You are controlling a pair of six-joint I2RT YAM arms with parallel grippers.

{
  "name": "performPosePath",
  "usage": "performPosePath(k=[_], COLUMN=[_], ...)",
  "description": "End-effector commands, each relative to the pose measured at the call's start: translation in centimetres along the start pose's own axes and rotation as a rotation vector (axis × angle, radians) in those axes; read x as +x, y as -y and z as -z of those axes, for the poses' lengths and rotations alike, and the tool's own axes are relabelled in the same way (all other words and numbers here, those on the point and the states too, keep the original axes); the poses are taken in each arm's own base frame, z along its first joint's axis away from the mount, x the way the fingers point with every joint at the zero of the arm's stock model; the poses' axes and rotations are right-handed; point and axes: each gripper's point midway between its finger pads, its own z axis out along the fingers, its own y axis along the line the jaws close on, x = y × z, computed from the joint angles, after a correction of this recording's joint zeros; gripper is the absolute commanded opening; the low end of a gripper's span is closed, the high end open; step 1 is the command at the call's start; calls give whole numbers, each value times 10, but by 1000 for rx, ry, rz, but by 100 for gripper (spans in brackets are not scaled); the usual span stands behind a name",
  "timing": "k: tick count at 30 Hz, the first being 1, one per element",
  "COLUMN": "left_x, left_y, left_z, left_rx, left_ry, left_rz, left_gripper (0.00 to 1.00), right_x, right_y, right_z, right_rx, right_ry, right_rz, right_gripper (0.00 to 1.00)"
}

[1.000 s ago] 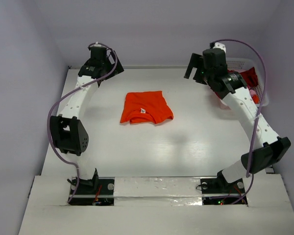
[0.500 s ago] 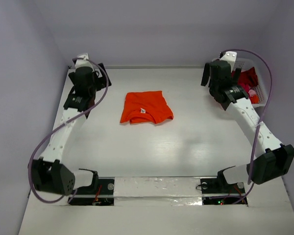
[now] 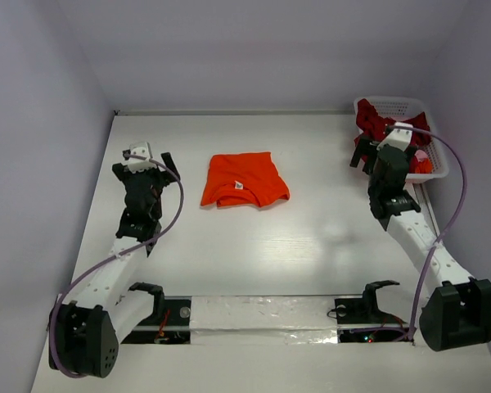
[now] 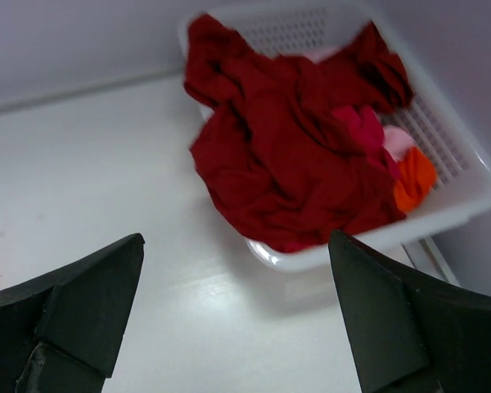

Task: Fold and stack the t-shirts
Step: Fold the tshirt

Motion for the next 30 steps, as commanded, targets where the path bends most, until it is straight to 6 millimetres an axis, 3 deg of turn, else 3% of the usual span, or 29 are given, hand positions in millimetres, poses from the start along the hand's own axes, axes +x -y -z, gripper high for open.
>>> performPosePath(k=[1,2,4,8,12,16,17,19,20,21,23,25,30], left_x=[-41,-34,-23,4,1,27,45,46,51,45,55,52,58], left_y=[-17,-13,-15,-13,-14,-6,-8,-7,1,-2,-12,-11,-7], left_z=[0,-1,-2,-4,5,-12,-18,-15,-14,-6,-4,-6,-12], left_rx=[-57,-34,-25,3,21,42,29,48,102,96,69,81,104], left_ry=[224,220,234,235,328,245,205,243,241,300,298,327,288], left_rz=[79,86,86,31,33,-17,-32,-46,-72,-74,-56,-63,-70], left_gripper=[99,99,99,99,99,99,99,99,99,99,99,99,99], right_x=[-49,-35,-42,-16,-15,-13,-9,2,-2,-3,-3,-9,1], right_y=[-9,-13,-12,-5,-1,-5,-5,-7,-7,-7,-4,7,16], right_z=[0,1,3,-1,-1,-23,-28,-37,-37,-36,-28,-16,11], right_rx=[-114,-142,-138,-118,-98,-65,-51,-51,-55,-53,-62,-33,-67], right_ry=[258,258,341,363,415,404,383,337,354,352,386,457,604], right_rz=[-105,-106,-170,-199,-219,-174,-177,-161,-168,-165,-179,-230,-251], right_gripper=[100,100,100,100,100,100,100,100,100,100,100,100,100])
